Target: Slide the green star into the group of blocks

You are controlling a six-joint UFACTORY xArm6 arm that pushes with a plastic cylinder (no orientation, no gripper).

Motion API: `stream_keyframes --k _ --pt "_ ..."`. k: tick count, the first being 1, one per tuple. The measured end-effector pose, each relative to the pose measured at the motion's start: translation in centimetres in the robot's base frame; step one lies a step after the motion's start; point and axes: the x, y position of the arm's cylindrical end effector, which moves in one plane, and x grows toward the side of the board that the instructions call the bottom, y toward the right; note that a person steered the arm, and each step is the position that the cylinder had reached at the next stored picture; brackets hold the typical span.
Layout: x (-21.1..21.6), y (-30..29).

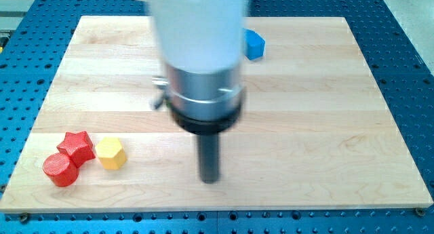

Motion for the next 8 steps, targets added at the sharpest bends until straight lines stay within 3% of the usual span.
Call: stream_keyframes --k 1,2,3,5,6,8 --pt "-2.6 7.2" --pt "-9.3 11.4" --pt "-15.0 10.0" --pt "-19.3 2.5" --pt "-19.0 -1.6" --pt "-14.3 -10.7"
